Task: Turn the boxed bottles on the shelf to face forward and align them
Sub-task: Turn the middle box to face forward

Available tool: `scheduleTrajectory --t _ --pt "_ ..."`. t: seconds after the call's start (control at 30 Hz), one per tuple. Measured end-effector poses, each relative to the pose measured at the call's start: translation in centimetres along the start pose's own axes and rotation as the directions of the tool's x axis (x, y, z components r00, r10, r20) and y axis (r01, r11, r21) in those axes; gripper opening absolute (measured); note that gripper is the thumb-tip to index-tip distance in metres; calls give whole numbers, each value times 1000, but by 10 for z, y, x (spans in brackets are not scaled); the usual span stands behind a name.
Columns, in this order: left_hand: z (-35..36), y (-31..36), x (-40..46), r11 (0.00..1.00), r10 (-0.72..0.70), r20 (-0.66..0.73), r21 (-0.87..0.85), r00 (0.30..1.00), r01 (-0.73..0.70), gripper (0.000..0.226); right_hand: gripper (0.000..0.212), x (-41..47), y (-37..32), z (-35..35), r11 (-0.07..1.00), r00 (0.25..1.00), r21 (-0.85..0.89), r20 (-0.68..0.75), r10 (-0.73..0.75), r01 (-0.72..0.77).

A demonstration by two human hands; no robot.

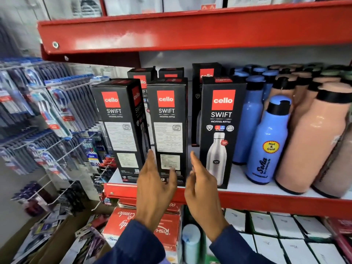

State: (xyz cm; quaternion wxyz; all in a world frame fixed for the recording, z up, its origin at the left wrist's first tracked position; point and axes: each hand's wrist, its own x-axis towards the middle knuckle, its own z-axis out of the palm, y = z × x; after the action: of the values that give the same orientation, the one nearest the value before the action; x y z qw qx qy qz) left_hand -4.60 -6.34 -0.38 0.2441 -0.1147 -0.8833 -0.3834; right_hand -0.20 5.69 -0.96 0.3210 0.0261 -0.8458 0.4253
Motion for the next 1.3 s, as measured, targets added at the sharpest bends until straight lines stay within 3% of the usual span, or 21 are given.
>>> scheduleTrajectory --t 0.27,0.37,0.7,0.87,1.1,1.3 --pt "9 -6 13 976 -44 -3 -214 999 42 89 58 15 1 13 974 991 184 -7 136 -133" --pt "9 -7 15 971 -71 -68 -233 995 53 99 56 11 -4 10 971 993 215 -28 114 -106" --pt "-23 -8 0 881 0 -146 -467 989 -69 95 47 7 -14 -4 981 982 192 -179 54 -19" --pt "-36 -17 6 844 125 -3 -525 992 -108 96 47 13 -16 -5 964 997 257 -26 75 -66" --pt "-21 -28 22 882 226 131 -449 965 -145 67 44 15 -13 8 965 980 252 -161 120 -76" --pt "6 -47 32 905 230 240 -409 943 -117 62 41 18 11 28 972 967 180 -173 185 -154"
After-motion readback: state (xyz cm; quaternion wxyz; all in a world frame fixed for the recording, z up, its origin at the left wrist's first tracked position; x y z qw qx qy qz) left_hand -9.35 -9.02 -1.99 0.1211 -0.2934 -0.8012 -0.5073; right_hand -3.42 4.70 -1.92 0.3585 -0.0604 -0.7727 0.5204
